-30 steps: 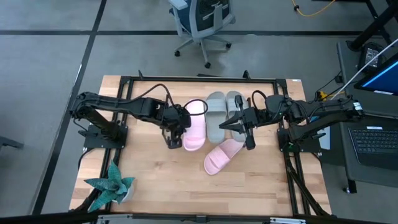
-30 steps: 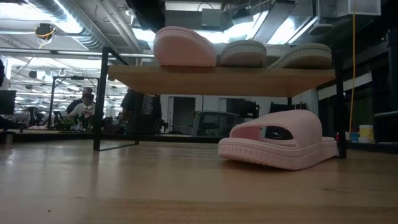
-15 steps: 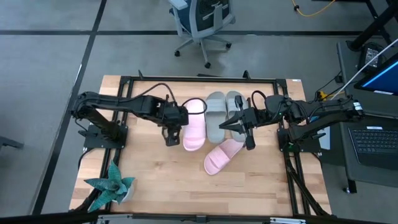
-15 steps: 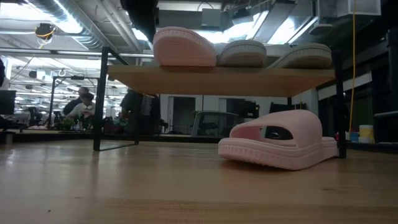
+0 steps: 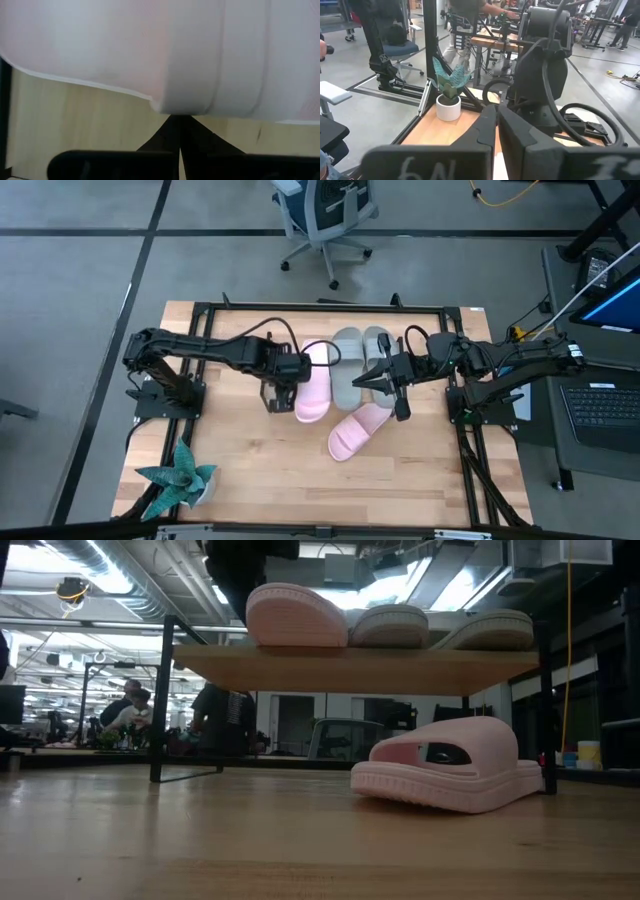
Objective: Pick and place slides into the shelf
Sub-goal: Put the left pink slide on the shelf, then put the pink slide on the shelf
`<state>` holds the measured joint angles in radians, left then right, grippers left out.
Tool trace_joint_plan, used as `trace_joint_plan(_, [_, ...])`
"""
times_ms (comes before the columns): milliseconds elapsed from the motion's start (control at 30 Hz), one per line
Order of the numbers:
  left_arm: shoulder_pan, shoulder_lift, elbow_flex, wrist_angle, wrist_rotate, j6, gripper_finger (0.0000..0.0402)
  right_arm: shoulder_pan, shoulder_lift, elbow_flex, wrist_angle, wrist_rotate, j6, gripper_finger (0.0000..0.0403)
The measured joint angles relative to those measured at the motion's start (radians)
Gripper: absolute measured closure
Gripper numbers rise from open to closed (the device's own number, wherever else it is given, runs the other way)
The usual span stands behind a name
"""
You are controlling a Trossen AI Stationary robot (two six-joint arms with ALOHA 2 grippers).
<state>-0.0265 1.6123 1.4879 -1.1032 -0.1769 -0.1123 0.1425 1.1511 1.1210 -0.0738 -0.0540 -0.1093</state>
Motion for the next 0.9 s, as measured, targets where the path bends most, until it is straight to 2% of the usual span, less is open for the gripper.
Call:
trace_joint_plan(467, [0.000, -0.021, 0.000, -0.020, -0.022, 0.014, 0.0401, 0.000, 0.000, 0.000, -0.002, 0.000, 0.001, 0.0379])
trace_joint_plan(900, [-0.016, -0.233, 0.000, 0.022, -0.053, 0.013, 0.0401, -0.038, 0.000, 0.000, -0.016, 0.000, 0.056, 0.0379])
